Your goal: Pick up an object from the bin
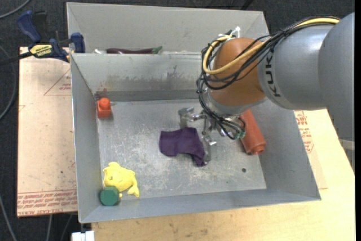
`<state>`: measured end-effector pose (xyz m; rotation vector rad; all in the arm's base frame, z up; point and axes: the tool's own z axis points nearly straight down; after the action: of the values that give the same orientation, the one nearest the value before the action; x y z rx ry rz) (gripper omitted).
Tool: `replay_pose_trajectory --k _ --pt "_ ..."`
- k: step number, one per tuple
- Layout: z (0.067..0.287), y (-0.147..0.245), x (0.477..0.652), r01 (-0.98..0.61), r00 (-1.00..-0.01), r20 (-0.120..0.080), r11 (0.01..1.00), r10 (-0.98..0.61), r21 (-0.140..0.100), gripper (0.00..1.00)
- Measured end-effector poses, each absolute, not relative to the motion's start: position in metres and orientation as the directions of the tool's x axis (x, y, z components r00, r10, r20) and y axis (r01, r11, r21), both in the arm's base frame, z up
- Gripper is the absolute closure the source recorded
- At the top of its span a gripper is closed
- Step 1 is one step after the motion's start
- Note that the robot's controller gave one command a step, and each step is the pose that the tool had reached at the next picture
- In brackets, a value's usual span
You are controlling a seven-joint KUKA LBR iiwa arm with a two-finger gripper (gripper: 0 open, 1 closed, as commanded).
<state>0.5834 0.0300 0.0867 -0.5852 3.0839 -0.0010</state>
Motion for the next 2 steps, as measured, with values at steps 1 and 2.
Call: replay_pose_trajectory --k 1,2 --pt "0.0716 0.0745 0.5824 -0.281 -0.96 -0.011 0.96 -0.281 0.003 1.0" --pt "0.0716 0.0745 0.5824 -0.281 -0.96 -0.011 0.96 -0.281 0.003 1.0"
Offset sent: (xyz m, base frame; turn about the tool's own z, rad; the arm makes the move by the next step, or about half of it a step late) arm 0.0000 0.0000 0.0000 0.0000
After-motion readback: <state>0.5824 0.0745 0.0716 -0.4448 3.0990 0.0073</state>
